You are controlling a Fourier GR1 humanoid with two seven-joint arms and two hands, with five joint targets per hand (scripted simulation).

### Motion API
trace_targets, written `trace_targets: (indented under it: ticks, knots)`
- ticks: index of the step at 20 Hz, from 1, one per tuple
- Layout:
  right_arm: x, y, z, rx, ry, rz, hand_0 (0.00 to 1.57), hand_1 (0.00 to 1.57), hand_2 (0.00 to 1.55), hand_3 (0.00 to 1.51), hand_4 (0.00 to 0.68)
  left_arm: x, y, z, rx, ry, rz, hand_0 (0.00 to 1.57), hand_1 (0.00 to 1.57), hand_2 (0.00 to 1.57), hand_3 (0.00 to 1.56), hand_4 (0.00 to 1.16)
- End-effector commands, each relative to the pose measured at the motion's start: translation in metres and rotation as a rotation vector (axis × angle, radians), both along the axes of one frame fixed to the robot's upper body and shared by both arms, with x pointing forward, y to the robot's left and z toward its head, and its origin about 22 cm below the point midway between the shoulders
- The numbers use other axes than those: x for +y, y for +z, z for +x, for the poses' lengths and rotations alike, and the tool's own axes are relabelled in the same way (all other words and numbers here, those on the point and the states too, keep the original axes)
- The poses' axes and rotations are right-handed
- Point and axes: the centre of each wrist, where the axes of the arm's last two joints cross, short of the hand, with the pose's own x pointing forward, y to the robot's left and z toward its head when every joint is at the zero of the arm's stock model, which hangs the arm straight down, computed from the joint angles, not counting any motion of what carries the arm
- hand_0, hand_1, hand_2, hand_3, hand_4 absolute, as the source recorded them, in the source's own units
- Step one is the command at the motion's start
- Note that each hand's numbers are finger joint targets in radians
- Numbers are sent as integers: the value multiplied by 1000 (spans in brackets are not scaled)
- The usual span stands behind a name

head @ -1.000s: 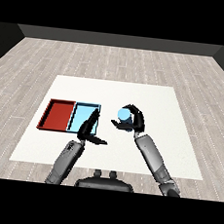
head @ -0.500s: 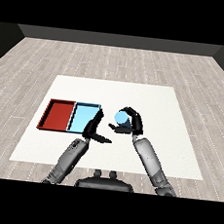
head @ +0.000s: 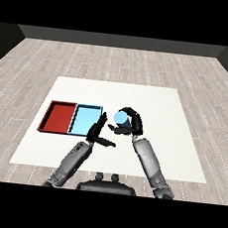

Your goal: Pick the blue can and put it in the blue box

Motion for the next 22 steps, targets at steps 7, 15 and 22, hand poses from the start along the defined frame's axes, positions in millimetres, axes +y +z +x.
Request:
trace_targets:
  ticks: [7, 15, 22]
  knots:
    - [14, 13, -5, -12, 50, -27, 1488, 1488, 1462, 1399, 608, -12, -2, 11, 3, -6, 3, 0, 0, 0, 0, 0]
    - [25, -6, -8, -10, 49, 16, 1454, 1454, 1450, 1391, 613, -17, 13, 7, -27, -18, -19, 0, 0, 0, 0, 0]
    - [45, 6, -7, 17, 70, 107, 1461, 1461, 1455, 1388, 589, -15, -10, 4, -35, -39, -63, 0, 0, 0, 0, 0]
